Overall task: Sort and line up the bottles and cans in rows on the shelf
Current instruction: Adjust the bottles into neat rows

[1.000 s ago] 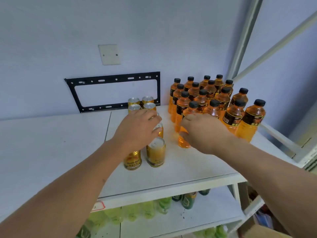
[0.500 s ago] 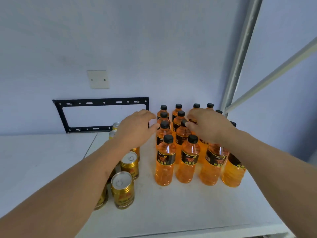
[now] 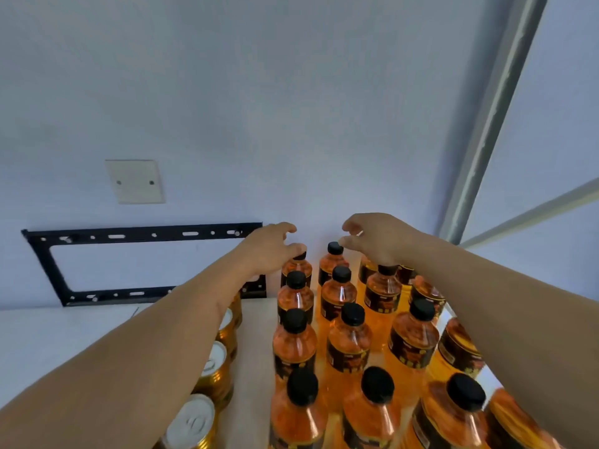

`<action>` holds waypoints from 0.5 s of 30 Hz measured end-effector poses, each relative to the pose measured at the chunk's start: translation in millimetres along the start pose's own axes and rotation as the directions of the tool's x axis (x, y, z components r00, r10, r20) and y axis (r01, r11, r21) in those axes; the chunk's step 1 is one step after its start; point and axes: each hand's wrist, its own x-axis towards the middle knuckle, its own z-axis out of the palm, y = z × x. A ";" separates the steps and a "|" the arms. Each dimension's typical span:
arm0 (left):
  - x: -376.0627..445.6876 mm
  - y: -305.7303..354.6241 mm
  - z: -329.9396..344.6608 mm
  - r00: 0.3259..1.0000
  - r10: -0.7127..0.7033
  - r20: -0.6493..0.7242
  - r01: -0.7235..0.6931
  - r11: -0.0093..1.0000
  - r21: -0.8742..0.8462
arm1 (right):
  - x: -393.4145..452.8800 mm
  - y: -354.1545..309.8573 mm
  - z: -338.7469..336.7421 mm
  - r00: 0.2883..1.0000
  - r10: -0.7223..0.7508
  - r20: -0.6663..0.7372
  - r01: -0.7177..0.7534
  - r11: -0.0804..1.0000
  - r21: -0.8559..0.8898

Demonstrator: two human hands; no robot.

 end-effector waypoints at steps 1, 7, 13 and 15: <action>7.2 -0.8 3.5 0.999 -0.009 0.031 0.009 1.000 -0.009 | 10.1 2.8 2.8 1.000 0.003 0.025 -0.004 1.000 0.002; 25.5 -6.1 13.0 0.987 0.008 0.160 -0.022 0.996 0.086 | 54.7 12.0 26.3 0.988 -0.010 0.156 0.017 0.999 -0.048; 26.6 -3.6 12.9 0.992 0.002 0.127 -0.015 0.995 0.103 | 71.2 17.8 38.2 0.983 -0.067 0.169 0.089 0.988 -0.125; 27.6 -3.5 13.0 0.995 -0.007 0.103 -0.006 0.992 0.126 | 70.9 20.2 36.9 0.980 -0.090 0.177 0.109 0.988 -0.105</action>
